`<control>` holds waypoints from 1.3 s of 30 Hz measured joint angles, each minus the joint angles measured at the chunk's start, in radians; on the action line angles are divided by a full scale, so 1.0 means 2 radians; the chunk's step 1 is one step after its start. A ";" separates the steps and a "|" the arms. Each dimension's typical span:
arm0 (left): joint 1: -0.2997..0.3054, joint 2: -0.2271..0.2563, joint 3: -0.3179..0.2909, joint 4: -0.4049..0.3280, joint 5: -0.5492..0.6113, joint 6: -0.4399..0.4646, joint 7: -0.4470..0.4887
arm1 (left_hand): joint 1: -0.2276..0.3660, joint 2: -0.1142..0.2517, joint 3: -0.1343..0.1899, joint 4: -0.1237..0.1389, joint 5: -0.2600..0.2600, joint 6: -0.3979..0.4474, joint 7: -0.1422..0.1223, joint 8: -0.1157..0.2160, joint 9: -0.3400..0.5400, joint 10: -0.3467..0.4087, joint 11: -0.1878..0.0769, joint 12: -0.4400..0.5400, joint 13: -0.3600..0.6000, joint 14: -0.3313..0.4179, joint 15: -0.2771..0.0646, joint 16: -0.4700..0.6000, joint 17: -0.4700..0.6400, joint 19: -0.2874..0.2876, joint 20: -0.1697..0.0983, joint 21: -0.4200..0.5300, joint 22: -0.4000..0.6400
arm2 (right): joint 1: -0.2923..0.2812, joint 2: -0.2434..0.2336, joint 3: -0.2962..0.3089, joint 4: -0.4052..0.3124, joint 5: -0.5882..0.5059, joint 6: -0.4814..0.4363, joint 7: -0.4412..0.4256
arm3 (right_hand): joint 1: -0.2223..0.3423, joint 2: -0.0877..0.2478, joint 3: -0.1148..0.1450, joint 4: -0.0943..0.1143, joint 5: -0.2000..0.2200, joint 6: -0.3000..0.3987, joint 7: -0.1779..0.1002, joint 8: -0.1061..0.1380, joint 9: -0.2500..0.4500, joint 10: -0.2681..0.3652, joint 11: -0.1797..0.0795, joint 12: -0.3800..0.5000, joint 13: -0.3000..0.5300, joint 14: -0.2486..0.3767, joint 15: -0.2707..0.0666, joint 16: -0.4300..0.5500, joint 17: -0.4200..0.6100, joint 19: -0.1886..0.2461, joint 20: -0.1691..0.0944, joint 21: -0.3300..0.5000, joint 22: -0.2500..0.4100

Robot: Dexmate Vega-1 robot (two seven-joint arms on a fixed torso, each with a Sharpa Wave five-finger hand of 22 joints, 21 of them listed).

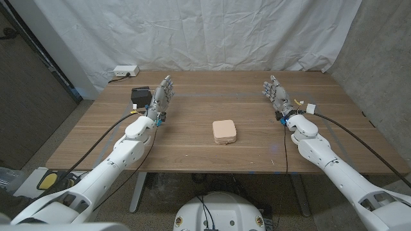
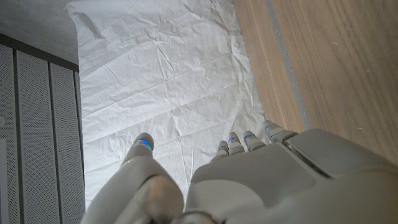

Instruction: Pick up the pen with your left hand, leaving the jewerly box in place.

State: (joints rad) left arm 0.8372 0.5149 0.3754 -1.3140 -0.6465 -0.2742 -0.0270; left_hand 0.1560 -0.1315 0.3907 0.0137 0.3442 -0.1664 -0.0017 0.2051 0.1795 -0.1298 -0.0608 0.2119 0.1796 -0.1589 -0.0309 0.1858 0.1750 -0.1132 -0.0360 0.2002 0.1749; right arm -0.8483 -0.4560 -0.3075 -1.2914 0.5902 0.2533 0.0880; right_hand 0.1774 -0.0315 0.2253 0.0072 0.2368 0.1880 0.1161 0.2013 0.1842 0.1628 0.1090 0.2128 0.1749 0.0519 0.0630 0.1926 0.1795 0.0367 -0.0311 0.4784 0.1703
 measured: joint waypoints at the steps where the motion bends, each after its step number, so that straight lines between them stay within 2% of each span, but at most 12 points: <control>1: 0.000 0.000 0.000 0.000 0.001 0.001 0.001 | 0.000 0.000 0.000 0.000 0.000 0.000 0.000 0.000 0.000 0.000 0.000 0.000 0.000 0.000 0.000 0.000 0.000 0.000 0.000 0.000 0.000 | -0.002 0.008 0.009 0.000 -0.001 -0.001 0.001 | 0.000 0.000 0.000 0.000 0.000 0.000 0.000 0.000 0.000 0.000 0.000 0.000 0.000 0.000 0.000 0.000 0.000 0.000 0.000 0.000 0.000; 4: 0.000 0.002 0.000 -0.005 0.002 0.004 0.004 | 0.003 0.003 0.000 0.000 0.000 0.000 0.000 0.000 0.000 0.000 0.000 0.000 0.000 0.000 0.000 0.000 0.000 0.000 0.000 0.000 0.000 | -0.008 0.038 0.043 -0.001 -0.039 -0.017 0.029 | 0.000 0.000 0.000 0.000 0.000 0.000 0.000 0.000 0.000 0.000 0.000 0.000 0.000 0.000 0.000 0.000 0.000 0.000 0.000 0.000 0.000; 5: 0.000 0.002 0.000 -0.006 0.002 0.004 0.004 | 0.003 0.003 0.000 0.000 0.000 0.000 0.000 0.000 0.000 0.000 0.000 0.000 0.000 0.000 0.000 0.000 0.000 0.000 0.000 0.000 0.000 | -0.008 0.038 0.043 -0.001 -0.040 -0.018 0.030 | 0.000 0.000 0.000 0.000 0.000 0.000 0.000 0.000 0.000 0.000 0.000 0.000 0.000 0.000 0.000 0.000 0.000 0.000 0.000 0.000 0.000; 10: 0.001 0.003 0.001 -0.013 0.005 0.005 0.007 | 0.006 0.006 0.000 0.000 0.002 0.006 0.002 0.003 0.000 0.005 0.001 0.003 0.000 0.002 0.002 0.000 0.000 0.000 0.000 0.000 0.000 | -0.016 0.089 0.100 -0.010 -0.095 -0.038 0.065 | 0.000 0.000 0.000 0.000 0.000 0.000 0.000 0.000 0.000 0.002 -0.002 0.000 0.000 0.000 0.000 0.000 0.000 0.000 0.000 0.000 0.000; 11: 0.001 0.003 0.001 -0.014 0.005 0.005 0.007 | 0.007 0.007 0.000 0.000 0.002 0.006 0.002 0.003 0.000 0.005 0.001 0.003 0.000 0.002 0.001 0.000 0.000 0.000 0.000 0.000 0.000 | -0.016 0.089 0.100 -0.010 -0.101 -0.039 0.068 | 0.000 0.000 0.000 0.000 0.000 0.000 0.000 0.000 0.000 0.002 -0.002 0.000 0.000 0.000 0.000 0.000 0.000 0.000 0.000 0.000 0.000; 12: 0.001 0.003 0.001 -0.016 0.006 0.005 0.008 | 0.007 0.007 0.000 0.000 0.002 0.006 0.002 0.003 0.000 0.006 0.003 0.003 0.000 0.006 0.001 0.000 0.000 0.000 0.000 0.000 0.000 | -0.018 0.106 0.119 -0.014 -0.118 -0.044 0.078 | 0.000 0.000 0.000 0.000 0.000 0.002 -0.002 0.000 0.000 0.002 -0.002 0.000 0.000 0.000 0.000 0.000 0.000 0.000 0.000 0.000 0.000; 13: 0.001 0.003 0.001 -0.016 0.006 0.005 0.008 | 0.007 0.007 0.000 0.000 0.002 0.006 0.002 0.003 0.000 0.006 0.003 0.003 0.000 0.007 0.001 0.000 0.000 0.000 0.000 0.000 0.000 | -0.018 0.106 0.119 -0.014 -0.119 -0.044 0.078 | 0.000 0.000 0.000 0.000 0.000 0.002 -0.002 0.000 0.000 0.002 -0.002 0.000 0.000 0.000 0.000 0.000 0.000 0.000 0.000 0.000 0.000; 14: 0.001 0.005 0.001 -0.019 0.007 0.006 0.008 | 0.008 0.008 0.000 0.000 0.002 0.007 0.001 0.003 0.000 0.006 0.003 0.003 0.000 0.007 0.001 0.000 0.000 0.000 0.000 0.000 0.000 | -0.020 0.124 0.140 -0.018 -0.135 -0.048 0.087 | 0.000 0.000 0.000 0.000 0.000 0.003 -0.003 0.000 0.000 0.002 -0.002 0.000 0.000 0.000 0.000 0.000 0.000 0.000 0.000 0.000 0.000; 16: 0.002 0.005 0.001 -0.021 0.007 0.006 0.009 | 0.009 0.009 0.000 0.000 0.002 0.010 0.000 0.003 0.000 0.006 0.003 0.003 0.000 0.007 0.001 0.000 0.000 0.000 0.000 0.000 0.000 | -0.021 0.129 0.147 -0.020 -0.148 -0.051 0.093 | 0.000 0.000 0.000 0.000 0.000 0.003 -0.003 0.000 0.000 0.002 -0.002 0.000 0.001 0.000 0.000 0.000 0.000 0.002 -0.002 0.000 0.000; 19: 0.003 0.007 0.001 -0.026 0.009 0.007 0.011 | 0.009 0.009 0.001 -0.001 0.002 0.011 0.002 0.003 0.000 0.007 0.002 0.003 0.000 0.007 0.001 0.000 0.000 0.000 0.000 0.000 0.000 | -0.024 0.162 0.187 -0.028 -0.170 -0.057 0.106 | 0.000 0.000 0.000 0.000 0.000 0.003 -0.003 0.000 0.000 0.002 -0.002 0.000 0.002 0.002 0.002 0.000 0.000 0.003 -0.003 0.000 0.001; 29: 0.010 0.014 -0.005 -0.044 0.008 0.009 0.014 | 0.016 0.016 0.003 -0.003 0.004 0.013 0.000 0.003 0.000 0.012 0.003 0.003 0.000 0.009 0.004 0.000 0.000 0.000 0.000 0.000 0.000 | -0.027 0.211 0.243 -0.042 -0.226 -0.071 0.142 | 0.002 0.002 0.000 0.000 0.000 0.003 -0.003 0.000 0.000 0.002 -0.002 0.000 0.002 0.003 0.003 0.000 0.000 0.003 -0.003 -0.003 0.002; 39: 0.022 0.023 -0.012 -0.063 0.007 0.010 0.022 | 0.024 0.020 0.005 -0.005 0.004 0.020 0.004 0.003 0.000 0.012 0.003 0.003 0.000 0.009 0.004 0.000 0.000 0.000 0.000 0.000 0.000 | -0.027 0.234 0.269 -0.047 -0.254 -0.075 0.165 | 0.005 0.005 0.000 0.000 0.000 0.003 -0.003 0.000 0.000 0.006 -0.001 0.000 0.002 0.003 0.003 0.000 0.000 0.003 -0.002 -0.003 0.002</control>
State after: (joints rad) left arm 0.8821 0.5611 0.3515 -1.4400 -0.6331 -0.2535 0.0173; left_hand 0.2034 -0.0919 0.4004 0.0038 0.3517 -0.1265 0.0054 0.2110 0.1793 -0.1062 -0.0556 0.2187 0.1794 -0.1405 -0.0232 0.1858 0.1747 -0.1130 -0.0358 0.2002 0.1747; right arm -0.9029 0.0123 0.2300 -1.3854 0.0820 0.1025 0.4171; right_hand 0.1878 -0.0207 0.2253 0.0072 0.2367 0.1930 0.1108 0.2013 0.1839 0.1755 0.1074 0.2128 0.1794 0.0572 0.0681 0.1925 0.1792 0.0420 -0.0360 0.4724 0.1748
